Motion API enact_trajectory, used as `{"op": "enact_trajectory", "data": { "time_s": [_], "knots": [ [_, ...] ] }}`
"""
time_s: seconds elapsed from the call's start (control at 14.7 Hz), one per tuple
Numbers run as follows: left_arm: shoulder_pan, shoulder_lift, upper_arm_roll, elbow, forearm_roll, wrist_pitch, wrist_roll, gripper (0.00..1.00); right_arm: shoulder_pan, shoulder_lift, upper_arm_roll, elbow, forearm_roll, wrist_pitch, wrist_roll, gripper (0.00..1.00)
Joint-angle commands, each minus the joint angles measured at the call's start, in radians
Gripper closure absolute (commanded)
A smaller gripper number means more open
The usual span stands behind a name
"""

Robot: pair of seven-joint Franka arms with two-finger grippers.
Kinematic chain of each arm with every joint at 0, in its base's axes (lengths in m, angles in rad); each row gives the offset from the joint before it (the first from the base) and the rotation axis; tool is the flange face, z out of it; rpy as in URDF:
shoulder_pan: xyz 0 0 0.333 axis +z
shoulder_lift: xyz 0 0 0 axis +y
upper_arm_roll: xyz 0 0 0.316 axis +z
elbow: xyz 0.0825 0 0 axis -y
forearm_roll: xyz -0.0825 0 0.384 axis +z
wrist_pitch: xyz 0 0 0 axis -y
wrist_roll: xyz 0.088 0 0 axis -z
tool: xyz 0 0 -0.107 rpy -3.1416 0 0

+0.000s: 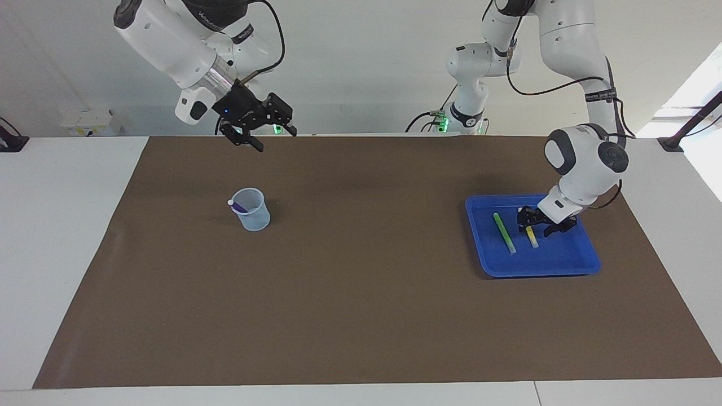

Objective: Transfer and insert pens with both arms
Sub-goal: 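Grasp the yellow pen with the left gripper while the right gripper returns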

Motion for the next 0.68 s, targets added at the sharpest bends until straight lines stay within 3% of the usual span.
{"op": "enact_trajectory", "data": {
  "time_s": [0.0, 0.2, 0.27, 0.61],
  "knots": [
    [-0.002, 0.003, -0.001, -0.014, 0.015, 0.016, 0.008, 0.56, 0.001, -0.030, 0.005, -0.050, 0.081, 0.071, 0.081, 0.00],
    [-0.002, 0.003, 0.000, -0.012, 0.015, 0.013, 0.008, 0.94, 0.043, -0.033, 0.006, -0.062, 0.135, 0.151, 0.195, 0.00],
    [-0.002, 0.003, 0.000, -0.011, 0.015, 0.012, 0.008, 1.00, 0.067, -0.033, 0.005, -0.068, 0.138, 0.160, 0.213, 0.00],
    [0.004, 0.003, 0.000, 0.006, 0.015, -0.011, 0.008, 1.00, 0.099, -0.042, 0.005, -0.088, 0.201, 0.223, 0.287, 0.00]
  ]
}}
